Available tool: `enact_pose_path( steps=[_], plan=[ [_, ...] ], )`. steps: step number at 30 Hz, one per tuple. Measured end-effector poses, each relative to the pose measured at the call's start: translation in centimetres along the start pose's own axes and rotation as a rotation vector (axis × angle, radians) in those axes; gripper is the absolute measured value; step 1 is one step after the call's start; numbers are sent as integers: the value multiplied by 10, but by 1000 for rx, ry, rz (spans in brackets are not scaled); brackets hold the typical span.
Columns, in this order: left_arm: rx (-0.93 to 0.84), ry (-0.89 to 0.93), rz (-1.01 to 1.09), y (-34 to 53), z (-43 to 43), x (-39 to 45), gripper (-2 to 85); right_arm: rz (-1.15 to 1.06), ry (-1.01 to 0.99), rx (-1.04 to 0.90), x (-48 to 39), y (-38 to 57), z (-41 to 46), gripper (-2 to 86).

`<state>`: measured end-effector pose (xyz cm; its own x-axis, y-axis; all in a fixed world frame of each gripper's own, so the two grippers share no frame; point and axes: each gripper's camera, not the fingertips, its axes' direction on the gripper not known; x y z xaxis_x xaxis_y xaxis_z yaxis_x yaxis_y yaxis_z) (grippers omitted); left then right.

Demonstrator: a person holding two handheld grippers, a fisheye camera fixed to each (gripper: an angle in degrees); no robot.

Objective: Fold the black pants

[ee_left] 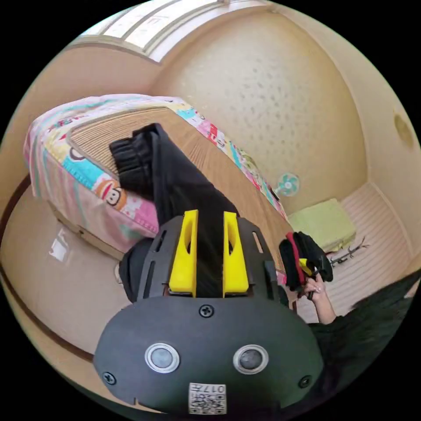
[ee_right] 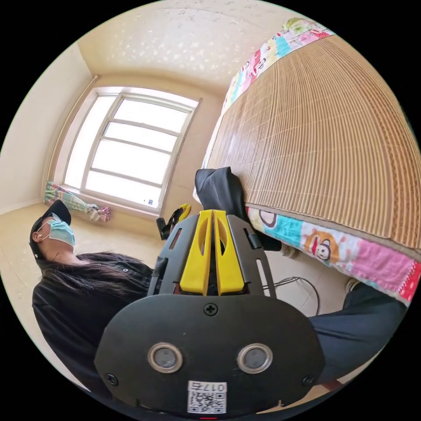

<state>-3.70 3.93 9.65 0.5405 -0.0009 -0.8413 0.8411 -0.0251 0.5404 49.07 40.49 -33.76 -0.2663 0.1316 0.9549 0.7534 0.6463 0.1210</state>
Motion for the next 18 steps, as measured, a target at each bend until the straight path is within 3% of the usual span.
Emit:
enact_pose_path(
  steps=[4,9,13,18],
  plan=[
    [-34,-153,-84,-65,9,-46,112,-42,-55,-71,-3,-8,25,7],
    [-173,64,-106,-114,73,-66,71,-160,-99,-139,-40,-30,56,19],
    [-212,53,50,-103,74,-18,57,-329,-11,-232,-102,-74,102,73],
    [-241,-4,234,-43,73,57,53,-466,251,-310,-154,-141,211,148]
  ],
)
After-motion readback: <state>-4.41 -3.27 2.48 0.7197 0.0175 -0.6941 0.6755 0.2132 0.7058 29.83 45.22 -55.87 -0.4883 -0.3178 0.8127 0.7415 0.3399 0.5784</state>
